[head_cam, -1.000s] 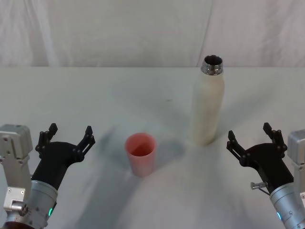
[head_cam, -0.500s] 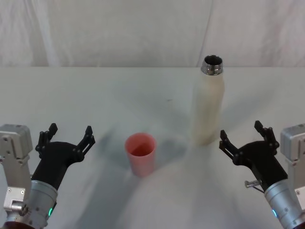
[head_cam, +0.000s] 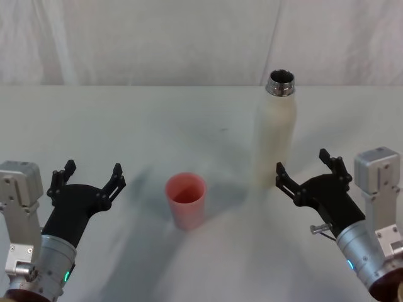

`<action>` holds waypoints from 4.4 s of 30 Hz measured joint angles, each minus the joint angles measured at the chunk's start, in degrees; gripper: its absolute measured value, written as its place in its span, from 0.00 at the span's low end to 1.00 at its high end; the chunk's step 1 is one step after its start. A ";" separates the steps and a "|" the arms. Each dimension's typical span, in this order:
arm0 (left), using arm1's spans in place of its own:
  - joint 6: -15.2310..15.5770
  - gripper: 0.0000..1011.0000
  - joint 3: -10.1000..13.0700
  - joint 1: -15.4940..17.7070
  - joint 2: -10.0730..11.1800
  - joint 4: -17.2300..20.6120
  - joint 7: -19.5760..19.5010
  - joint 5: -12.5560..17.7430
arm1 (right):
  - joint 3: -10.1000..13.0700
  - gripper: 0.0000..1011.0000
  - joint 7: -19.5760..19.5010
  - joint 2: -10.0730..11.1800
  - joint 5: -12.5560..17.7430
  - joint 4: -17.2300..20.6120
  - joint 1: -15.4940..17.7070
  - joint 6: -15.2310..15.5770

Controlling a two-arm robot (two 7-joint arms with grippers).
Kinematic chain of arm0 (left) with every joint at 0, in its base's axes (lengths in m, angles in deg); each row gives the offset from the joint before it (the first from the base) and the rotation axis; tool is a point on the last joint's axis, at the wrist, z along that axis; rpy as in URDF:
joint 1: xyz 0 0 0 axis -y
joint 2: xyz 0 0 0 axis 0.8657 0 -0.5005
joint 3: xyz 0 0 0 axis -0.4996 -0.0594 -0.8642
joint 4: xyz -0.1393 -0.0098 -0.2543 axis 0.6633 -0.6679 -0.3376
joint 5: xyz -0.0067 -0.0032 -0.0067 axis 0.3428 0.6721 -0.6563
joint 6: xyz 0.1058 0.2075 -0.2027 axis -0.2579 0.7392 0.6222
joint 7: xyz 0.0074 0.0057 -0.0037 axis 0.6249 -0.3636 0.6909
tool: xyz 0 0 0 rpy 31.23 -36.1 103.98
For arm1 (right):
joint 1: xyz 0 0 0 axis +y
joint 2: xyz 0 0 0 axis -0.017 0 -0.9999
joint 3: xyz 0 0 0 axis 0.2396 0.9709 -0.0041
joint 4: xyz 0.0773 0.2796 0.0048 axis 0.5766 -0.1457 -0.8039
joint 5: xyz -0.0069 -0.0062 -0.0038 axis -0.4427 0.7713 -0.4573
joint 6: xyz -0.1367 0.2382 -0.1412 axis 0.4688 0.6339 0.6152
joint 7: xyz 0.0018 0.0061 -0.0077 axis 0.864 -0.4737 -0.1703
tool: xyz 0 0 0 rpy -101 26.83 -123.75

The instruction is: Grasp the thermos with one hand and pour water into the cup lid.

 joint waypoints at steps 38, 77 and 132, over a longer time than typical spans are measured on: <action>0.00 0.99 0.00 0.00 0.00 0.00 0.00 0.00 | -0.86 0.99 5.45 0.01 6.65 -6.66 -7.80 0.71; 0.00 0.99 0.00 0.00 0.00 0.00 0.00 0.00 | -2.61 0.99 7.04 -0.68 8.23 -14.82 -15.06 -0.29; 0.00 0.99 0.00 0.00 0.00 0.00 0.00 0.00 | -3.52 0.94 5.60 -1.19 7.22 -16.59 -18.40 0.54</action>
